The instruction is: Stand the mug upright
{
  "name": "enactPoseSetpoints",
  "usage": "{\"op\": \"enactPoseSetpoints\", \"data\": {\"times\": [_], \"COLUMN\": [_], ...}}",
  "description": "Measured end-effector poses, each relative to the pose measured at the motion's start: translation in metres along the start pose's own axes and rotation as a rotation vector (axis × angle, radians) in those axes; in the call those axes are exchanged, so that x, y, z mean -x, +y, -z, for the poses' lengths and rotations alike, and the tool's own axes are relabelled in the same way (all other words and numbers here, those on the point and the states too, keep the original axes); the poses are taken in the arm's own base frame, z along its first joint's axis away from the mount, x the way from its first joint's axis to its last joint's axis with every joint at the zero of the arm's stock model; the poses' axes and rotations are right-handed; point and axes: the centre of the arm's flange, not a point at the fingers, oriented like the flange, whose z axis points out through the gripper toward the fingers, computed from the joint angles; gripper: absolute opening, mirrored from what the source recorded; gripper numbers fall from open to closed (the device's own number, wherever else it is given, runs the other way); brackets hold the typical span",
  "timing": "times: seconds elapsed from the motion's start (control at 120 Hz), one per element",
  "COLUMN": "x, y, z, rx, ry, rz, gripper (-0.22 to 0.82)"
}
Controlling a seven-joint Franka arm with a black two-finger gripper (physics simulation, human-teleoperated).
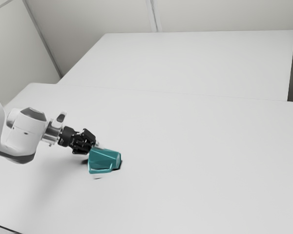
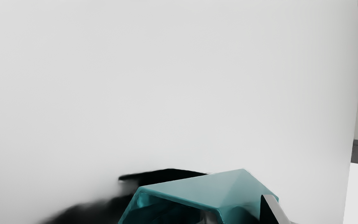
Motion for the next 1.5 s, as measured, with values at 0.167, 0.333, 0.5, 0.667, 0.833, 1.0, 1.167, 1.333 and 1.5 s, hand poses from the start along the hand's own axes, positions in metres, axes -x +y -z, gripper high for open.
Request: {"op": "enactPoseSetpoints", "data": {"times": [0.167, 0.333, 0.5, 0.667, 0.833, 1.0, 1.167, 1.333, 1.5], "x": [-0.001, -0.001, -0.002, -0.002, -0.002, -0.005, -0.025, -0.058, -0.086], "y": [0.004, 0.005, 0.011, 0.020, 0.030, 0.054, 0.092, 0.133, 0.171], "z": [0.002, 0.000, 0.000, -0.002, -0.005, -0.007, 0.000, 0.002, -0.010], "rx": [0.005, 0.004, 0.004, 0.000, -0.010, -0.045, -0.129, -0.297, -0.530], "ry": [0.006, 0.004, 0.003, 0.002, 0.000, -0.015, -0.039, -0.090, -0.137], "rz": [0.009, 0.018, 0.017, 0.010, -0.002, -0.056, -0.159, -0.296, -0.445], "gripper": [-0.04, -0.11, -0.16, -0.18, -0.18, -0.18, -0.18, -0.18, -0.18]}}
